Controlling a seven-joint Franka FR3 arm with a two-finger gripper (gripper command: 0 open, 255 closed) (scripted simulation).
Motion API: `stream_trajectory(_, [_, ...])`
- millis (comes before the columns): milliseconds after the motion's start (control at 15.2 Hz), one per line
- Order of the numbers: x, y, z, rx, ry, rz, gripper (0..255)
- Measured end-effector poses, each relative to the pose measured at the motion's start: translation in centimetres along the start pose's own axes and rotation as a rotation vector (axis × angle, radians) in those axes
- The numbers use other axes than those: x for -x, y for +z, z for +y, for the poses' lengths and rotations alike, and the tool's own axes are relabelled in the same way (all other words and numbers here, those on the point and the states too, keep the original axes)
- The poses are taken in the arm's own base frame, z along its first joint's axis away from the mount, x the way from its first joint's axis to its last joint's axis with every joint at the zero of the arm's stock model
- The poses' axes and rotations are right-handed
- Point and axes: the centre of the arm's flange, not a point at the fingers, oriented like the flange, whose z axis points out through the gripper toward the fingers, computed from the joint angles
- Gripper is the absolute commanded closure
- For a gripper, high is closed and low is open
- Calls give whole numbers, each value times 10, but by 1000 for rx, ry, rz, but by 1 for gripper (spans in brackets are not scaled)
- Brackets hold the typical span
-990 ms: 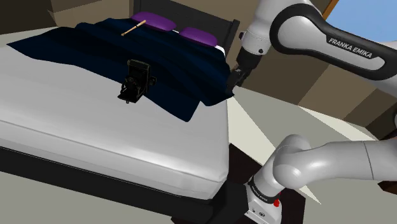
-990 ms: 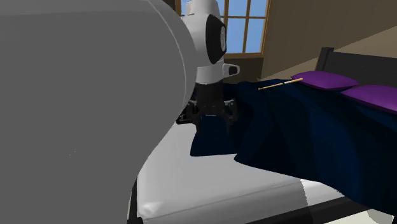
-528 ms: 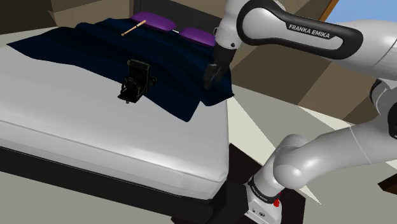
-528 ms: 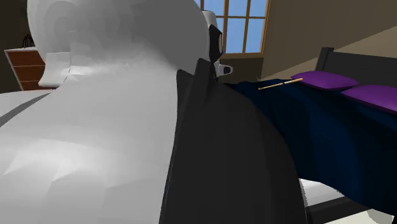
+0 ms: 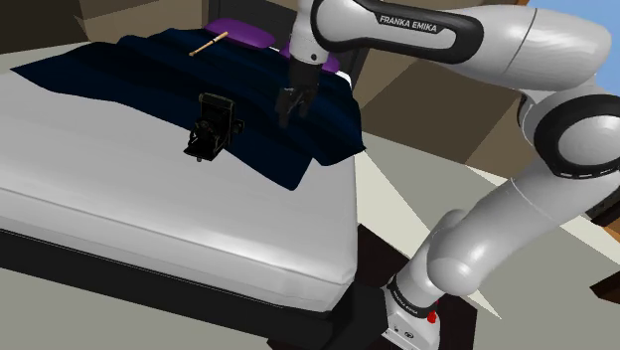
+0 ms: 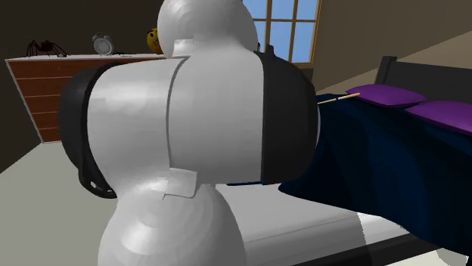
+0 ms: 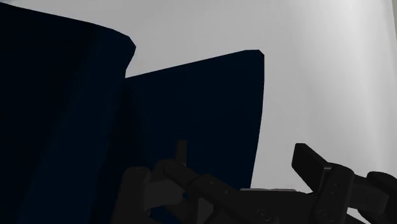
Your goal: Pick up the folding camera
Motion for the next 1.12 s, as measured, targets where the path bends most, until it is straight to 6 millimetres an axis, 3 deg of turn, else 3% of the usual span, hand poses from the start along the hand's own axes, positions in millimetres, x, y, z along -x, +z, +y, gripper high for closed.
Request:
stream_trajectory(660, [-124, 22, -42, -37, -67, -31, 0])
stream_trajectory(1122, [-133, 54, -46, -40, -72, -34, 0])
